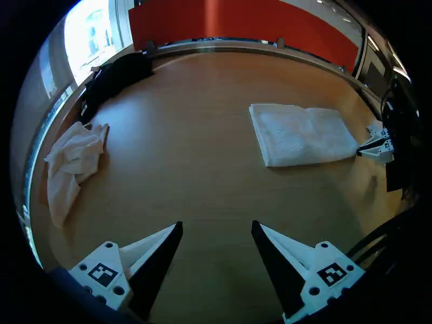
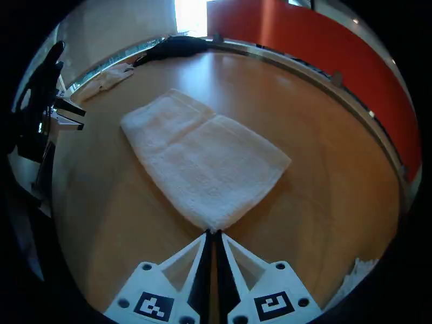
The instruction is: Fold towel
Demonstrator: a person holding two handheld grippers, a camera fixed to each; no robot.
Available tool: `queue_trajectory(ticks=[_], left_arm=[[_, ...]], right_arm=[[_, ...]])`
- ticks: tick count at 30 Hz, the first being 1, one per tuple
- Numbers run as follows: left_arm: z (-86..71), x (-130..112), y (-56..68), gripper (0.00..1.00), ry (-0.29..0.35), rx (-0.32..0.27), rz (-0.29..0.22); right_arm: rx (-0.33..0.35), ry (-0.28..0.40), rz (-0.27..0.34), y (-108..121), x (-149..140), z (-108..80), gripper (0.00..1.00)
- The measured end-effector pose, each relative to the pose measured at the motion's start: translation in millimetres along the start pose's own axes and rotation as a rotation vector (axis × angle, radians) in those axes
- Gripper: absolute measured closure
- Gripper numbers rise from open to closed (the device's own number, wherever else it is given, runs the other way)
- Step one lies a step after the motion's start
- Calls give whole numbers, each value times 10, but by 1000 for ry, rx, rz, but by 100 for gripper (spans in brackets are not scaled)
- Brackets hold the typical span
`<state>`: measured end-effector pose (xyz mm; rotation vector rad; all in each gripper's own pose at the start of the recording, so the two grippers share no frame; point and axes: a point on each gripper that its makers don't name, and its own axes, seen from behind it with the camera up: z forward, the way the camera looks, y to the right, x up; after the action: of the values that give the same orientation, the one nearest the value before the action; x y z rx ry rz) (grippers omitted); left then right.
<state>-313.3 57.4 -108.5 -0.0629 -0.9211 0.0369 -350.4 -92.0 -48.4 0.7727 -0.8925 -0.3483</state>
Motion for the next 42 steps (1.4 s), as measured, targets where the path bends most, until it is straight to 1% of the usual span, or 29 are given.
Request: queue_trajectory(ticks=[6, 12, 23, 32, 36, 42], left_arm=[[-10, 7, -8, 6, 1, 0, 2], [-43, 42, -28, 6, 10, 1, -7], [-167, 163, -54, 6, 41, -1, -33], [-256, 248, -62, 6, 66, -3, -43], [-278, 254, -70, 6, 71, -1, -44], [-323, 266, -95, 6, 79, -2, -48]], right_arm=[[-14, 12, -29, 12, 89, -43, 96], [-32, 36, -63, 23, 298, -147, 96], [-56, 105, -156, -7, 906, -341, 96], [-48, 149, -224, -90, 1320, -415, 96], [-44, 158, -245, -128, 1420, -427, 96], [-40, 155, -270, -157, 1488, -420, 96]])
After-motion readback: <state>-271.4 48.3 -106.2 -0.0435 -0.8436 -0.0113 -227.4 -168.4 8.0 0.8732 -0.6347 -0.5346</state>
